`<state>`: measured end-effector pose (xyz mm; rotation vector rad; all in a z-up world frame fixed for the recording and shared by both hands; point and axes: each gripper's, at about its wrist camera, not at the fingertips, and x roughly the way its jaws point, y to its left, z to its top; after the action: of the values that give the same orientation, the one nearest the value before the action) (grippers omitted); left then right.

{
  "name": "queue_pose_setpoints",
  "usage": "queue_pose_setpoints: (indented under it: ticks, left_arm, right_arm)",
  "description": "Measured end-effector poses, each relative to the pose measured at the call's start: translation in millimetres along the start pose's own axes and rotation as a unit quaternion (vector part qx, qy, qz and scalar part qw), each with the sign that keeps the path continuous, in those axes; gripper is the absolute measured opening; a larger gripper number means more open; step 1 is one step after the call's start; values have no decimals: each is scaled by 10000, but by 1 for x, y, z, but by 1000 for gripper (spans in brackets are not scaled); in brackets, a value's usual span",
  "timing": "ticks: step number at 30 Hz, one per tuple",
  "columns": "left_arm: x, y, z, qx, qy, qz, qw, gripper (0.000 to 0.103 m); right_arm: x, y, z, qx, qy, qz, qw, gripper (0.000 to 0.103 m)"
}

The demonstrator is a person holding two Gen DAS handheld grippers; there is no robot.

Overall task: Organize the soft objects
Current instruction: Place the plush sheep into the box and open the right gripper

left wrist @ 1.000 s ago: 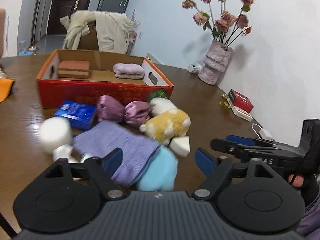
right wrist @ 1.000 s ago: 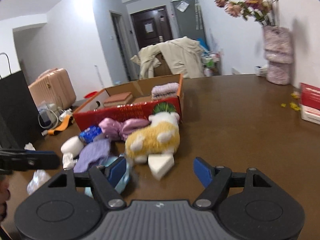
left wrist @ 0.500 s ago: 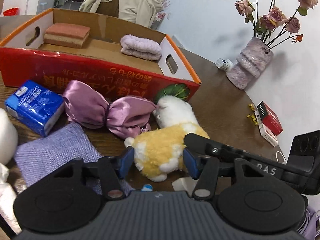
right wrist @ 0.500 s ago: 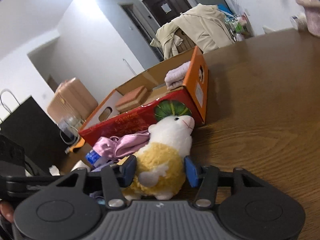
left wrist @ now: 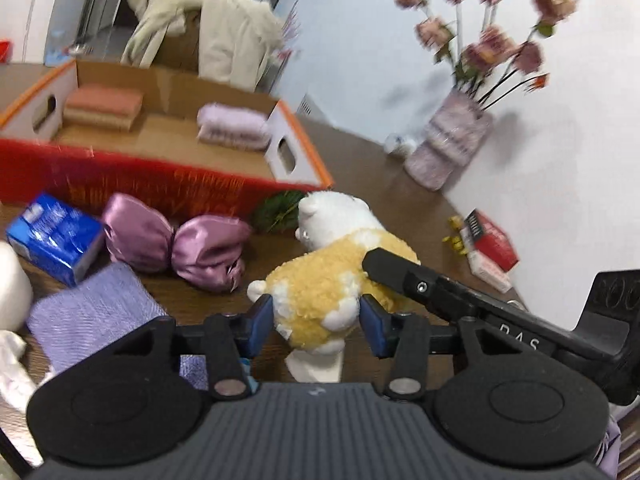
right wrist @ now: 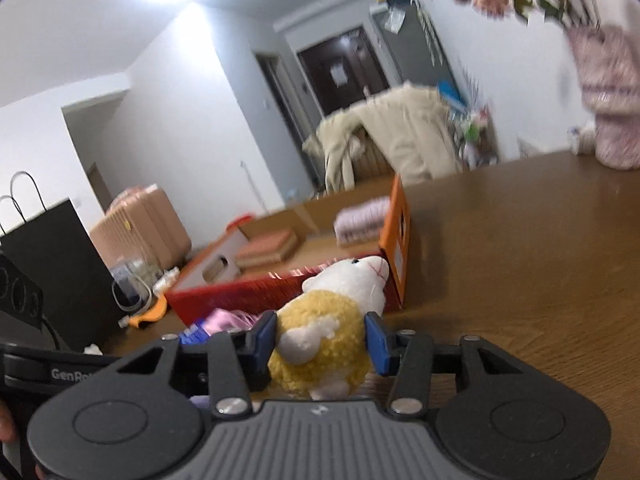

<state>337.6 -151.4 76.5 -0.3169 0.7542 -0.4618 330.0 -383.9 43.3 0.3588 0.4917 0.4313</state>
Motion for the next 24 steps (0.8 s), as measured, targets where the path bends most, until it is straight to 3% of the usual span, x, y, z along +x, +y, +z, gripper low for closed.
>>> queue_pose_setpoints:
  ticks: [5,10,14,18,24]
  left_arm:
    - [-34,-5,5,120,-240,-170,9995,47]
    - [-41,-2,41,271,-455,-198,9984,47]
    - [-14,22,83,149,-354,-307,9988,47]
    - [35,50,118,95,-113,-196,9997,48]
    - [88,85,133,-203,271,-32,9994,48]
  right_arm:
    - [-20,16,7,144,-167,166,9996,46]
    - [-15,27,34,110,-379,275,9988,46]
    - [24,24,68,25,-252,224,9994,46]
    - [83,4,97,238,153,153,9995,46]
    - [151,-17,102,422,719,-50,9965,45]
